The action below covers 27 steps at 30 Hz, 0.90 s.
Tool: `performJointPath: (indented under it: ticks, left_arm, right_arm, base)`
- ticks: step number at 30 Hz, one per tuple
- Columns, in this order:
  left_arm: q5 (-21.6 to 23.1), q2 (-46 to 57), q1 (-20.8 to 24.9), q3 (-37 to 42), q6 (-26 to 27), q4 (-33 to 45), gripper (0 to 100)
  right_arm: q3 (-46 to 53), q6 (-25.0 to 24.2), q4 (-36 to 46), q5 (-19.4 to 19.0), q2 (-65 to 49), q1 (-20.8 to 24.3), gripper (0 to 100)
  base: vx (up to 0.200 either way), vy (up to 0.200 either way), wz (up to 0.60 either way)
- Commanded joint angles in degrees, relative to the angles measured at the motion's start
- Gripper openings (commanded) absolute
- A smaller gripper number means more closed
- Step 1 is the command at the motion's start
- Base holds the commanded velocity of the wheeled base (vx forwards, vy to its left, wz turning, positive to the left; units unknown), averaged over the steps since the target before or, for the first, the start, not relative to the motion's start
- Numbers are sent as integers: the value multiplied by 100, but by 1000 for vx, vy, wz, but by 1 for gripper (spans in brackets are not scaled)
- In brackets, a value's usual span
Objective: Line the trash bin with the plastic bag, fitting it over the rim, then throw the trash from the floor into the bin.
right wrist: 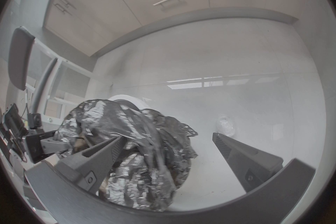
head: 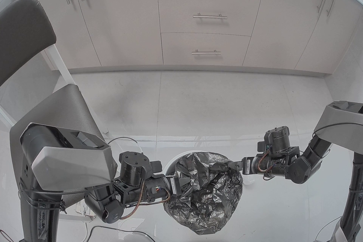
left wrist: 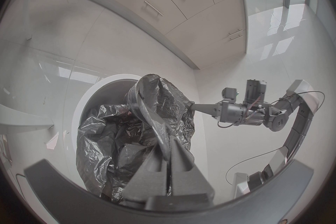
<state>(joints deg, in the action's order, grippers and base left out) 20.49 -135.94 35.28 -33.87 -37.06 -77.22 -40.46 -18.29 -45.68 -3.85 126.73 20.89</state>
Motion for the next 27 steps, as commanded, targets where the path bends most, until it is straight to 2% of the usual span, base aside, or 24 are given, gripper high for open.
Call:
performJointPath:
  ticks: [1,6,9,20,27]
  left_arm:
    - [-1,23,5,-6,-3,-4,0]
    - [-1,23,5,3,-3,-4,0]
    - [-1,32,5,3,-12,-4,0]
    - [-1,15,5,3,-12,-4,0]
    - [-1,15,5,3,-12,-13,0]
  right_arm:
    - [109,44,24,-1,-518,284,100]
    - [126,44,33,7,-492,600,100]
    - [135,36,33,7,-351,618,100]
    - [355,27,-29,16,115,222,100]
    - [21,36,-46,16,466,-138,100]
  base:
    - [0,0,0]
    - [0,0,0]
    - [0,0,0]
    - [0,0,0]
    - [0,0,0]
